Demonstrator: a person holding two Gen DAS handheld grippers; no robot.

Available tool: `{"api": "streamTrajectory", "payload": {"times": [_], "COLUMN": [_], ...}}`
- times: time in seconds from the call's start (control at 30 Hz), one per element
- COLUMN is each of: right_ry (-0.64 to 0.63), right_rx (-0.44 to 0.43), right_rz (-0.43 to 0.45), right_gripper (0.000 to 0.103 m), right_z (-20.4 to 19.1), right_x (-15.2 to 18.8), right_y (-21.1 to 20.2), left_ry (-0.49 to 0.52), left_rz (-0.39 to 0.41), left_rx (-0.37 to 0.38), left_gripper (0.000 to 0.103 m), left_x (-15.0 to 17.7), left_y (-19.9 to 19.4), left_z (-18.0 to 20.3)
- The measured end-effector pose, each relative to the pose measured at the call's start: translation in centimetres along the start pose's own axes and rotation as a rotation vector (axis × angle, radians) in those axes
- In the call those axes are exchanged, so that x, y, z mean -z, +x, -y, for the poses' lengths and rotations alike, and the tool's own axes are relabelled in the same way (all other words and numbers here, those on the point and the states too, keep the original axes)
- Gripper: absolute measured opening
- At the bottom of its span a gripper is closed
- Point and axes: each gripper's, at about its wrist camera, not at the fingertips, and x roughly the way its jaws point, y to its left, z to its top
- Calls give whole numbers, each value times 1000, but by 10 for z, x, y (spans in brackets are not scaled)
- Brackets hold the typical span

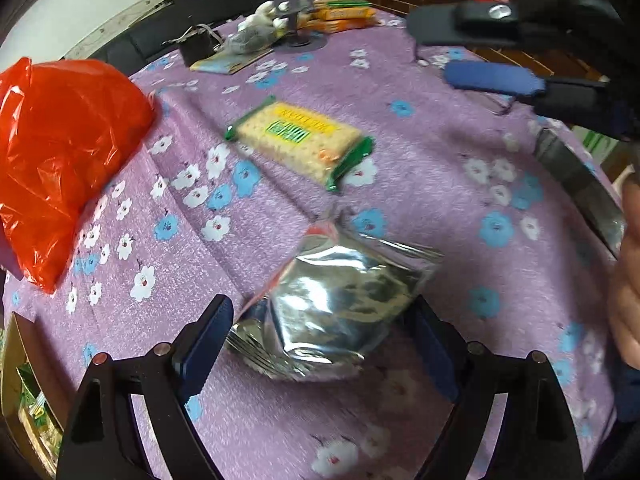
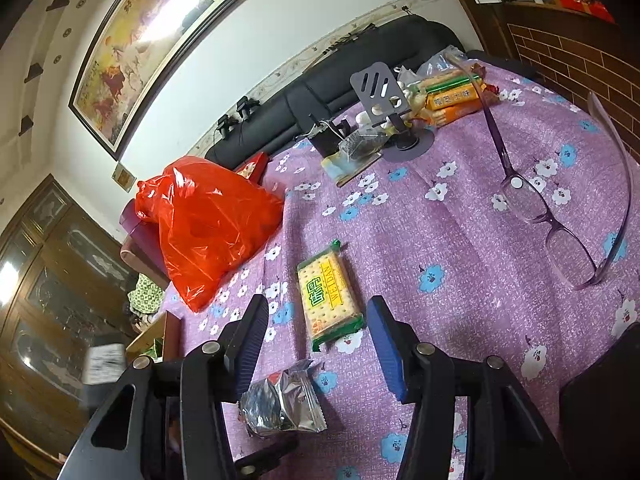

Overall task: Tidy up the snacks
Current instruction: 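Lift the silver foil bag with the left gripper while the right gripper reaches toward the cracker pack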

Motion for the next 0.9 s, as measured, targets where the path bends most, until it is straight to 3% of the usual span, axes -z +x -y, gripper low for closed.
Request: {"api": "streamTrajectory", "payload": {"times": [0.07,0.13,0.27,0.53,0.7,0.9], "right_ry": [-9,-17,-28,-106,-141,-183], "right_rx": [2,6,22,116,150,223], "right_rz": [-2,-3,-11,-29,-84,-177], "right_gripper": [56,56,56,56,56,57], "right_z": [-1,-3,-3,-7,-9,-26], "right_x": [1,1,2,8,13,3], "right_y": [1,2,6,22,41,76], "left_ry": [-55,-125,-250,-405,-508,-552], "left_rz": [32,66,136,269,290,327], "left_rx": [10,32,25,43,54,27], "left_gripper": [82,70,61,57,57,57], "left_x": [0,2,6,17,24,30], "left_y": [2,2,-1,-27,-32,-47], "left_z": [-6,-11,-17,-49,-74,-86]}}
